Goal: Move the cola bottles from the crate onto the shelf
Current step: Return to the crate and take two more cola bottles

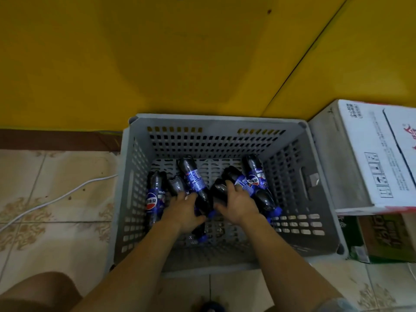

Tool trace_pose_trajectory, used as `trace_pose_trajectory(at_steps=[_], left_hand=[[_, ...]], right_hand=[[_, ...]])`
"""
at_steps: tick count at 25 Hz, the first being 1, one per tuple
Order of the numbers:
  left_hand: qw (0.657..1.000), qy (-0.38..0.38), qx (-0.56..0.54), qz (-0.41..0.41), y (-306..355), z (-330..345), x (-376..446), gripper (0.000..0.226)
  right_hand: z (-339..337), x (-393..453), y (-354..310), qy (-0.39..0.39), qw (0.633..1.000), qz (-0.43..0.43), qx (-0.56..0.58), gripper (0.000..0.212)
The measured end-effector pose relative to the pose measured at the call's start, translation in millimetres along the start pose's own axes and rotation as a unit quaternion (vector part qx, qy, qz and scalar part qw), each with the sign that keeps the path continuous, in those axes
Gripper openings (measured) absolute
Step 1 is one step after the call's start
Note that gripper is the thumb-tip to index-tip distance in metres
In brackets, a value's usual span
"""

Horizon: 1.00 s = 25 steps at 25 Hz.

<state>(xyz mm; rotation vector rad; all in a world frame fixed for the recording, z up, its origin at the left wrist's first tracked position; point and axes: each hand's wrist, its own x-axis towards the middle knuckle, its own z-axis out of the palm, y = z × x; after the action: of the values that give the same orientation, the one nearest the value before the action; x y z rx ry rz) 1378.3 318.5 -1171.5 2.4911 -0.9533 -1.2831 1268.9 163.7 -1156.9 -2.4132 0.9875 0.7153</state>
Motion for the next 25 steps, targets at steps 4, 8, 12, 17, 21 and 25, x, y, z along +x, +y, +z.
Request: trace_pose_trajectory(at_steps=[4, 8, 12, 17, 21, 25], left_hand=[[0.999, -0.02, 0.011, -0.03, -11, 15, 16, 0.085], [0.975, -0.051, -0.173, -0.126, -13, 22, 36, 0.086], [0.943, -0.032, -0.282, -0.176, -40, 62, 91, 0.113], [0.895, -0.017, -0.374, -0.244, -33, 50, 83, 0.066], [0.874, -0.021, -0.409, -0.263, -35, 53, 88, 0.074], [0.857, -0.02, -0.444, -0.261, -36, 53, 85, 0.095]], right_hand=[[15, 11, -7, -0.035, 0.999, -0.036, 0.004, 0.092], [24, 35, -15, -0.08, 0.994, -0.005, 0.068, 0.077], [36, 51, -22, -0.146, 0.98, 0.052, 0.127, 0.077], [52, 61, -28, -0.152, 0.955, 0.111, 0.228, 0.078], [61, 64, -28, -0.159, 0.956, 0.115, 0.219, 0.069], [66, 67, -25, -0.17, 0.962, 0.1, 0.189, 0.079]])
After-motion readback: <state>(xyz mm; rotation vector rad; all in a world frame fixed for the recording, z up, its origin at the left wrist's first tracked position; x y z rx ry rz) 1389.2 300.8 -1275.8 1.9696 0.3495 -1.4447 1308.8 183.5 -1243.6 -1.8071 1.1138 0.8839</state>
